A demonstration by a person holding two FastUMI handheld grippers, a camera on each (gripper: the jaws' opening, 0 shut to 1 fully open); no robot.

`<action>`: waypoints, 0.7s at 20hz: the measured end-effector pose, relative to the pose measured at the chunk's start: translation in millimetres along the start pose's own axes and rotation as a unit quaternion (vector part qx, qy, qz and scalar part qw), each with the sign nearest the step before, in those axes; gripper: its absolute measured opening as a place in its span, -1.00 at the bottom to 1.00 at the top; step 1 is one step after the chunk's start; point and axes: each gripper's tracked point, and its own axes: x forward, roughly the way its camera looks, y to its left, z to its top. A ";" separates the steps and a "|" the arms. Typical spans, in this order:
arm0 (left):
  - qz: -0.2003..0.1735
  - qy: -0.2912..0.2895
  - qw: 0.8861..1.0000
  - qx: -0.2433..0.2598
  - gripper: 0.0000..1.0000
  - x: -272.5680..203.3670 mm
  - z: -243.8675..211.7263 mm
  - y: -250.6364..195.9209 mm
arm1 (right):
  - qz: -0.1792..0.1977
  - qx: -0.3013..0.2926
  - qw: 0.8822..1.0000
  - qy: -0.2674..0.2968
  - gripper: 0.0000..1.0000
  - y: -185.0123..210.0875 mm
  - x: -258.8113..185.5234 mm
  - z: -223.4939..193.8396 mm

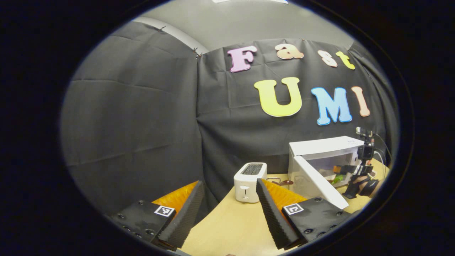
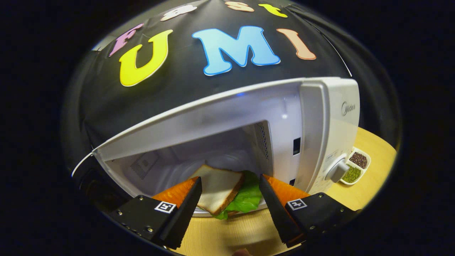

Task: Open the microwave oven with the left hand, put the food in, and close the microwave oven.

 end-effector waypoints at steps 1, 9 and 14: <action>-0.002 -0.001 1.000 -0.002 0.96 -2.4 -1.5 -2.8 | 0.009 -0.013 1.000 -0.009 0.95 2.6 -11.2 7.0; -0.011 0.008 1.000 -0.028 0.90 -4.3 -28.8 -19.0 | 0.067 -0.114 0.988 -0.078 0.95 9.2 -116.7 56.3; -0.029 0.012 0.999 -0.020 0.90 -1.1 -46.8 -39.6 | 0.076 -0.117 0.983 -0.118 0.95 -4.3 -178.0 95.7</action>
